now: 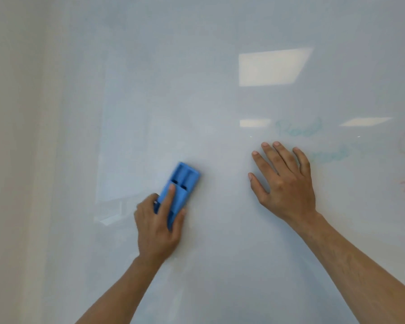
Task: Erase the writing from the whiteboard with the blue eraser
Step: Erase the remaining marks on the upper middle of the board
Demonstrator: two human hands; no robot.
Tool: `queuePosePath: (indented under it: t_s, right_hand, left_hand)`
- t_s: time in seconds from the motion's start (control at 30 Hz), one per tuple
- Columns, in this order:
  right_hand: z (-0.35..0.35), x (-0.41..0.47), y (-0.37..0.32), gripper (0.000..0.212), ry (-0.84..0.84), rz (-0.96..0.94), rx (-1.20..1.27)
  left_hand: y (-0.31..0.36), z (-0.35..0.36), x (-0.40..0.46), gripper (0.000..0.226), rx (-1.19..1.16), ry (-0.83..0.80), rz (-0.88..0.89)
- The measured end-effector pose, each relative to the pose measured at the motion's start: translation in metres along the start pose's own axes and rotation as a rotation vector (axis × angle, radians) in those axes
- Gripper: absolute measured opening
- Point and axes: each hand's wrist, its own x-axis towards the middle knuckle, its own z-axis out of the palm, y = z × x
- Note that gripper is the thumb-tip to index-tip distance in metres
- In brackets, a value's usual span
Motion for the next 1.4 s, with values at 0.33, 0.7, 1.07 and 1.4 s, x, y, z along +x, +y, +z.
queuePosePath:
  t_s: [0.33,0.7,1.07,1.4]
  right_hand:
    - [-0.006,0.002,-0.002,0.048,-0.036,0.002,0.010]
    - [-0.020,-0.010,-0.058,0.054,-0.209,-0.285,0.139]
    - [-0.036,0.022,0.015,0.055,-0.009,0.188,-0.031]
    - [-0.079,0.003,0.128,0.059,0.103,0.935,-0.054]
  left_hand:
    - [-0.027,-0.009,-0.011,0.055,0.033,-0.430,0.775]
    - [0.002,0.006,0.050,0.051,-0.076,-0.204,0.611]
    - [0.056,0.021,0.086,0.047,-0.061,-0.019,0.226]
    - [0.102,0.051,0.091,0.059,0.035,-0.222,0.199]
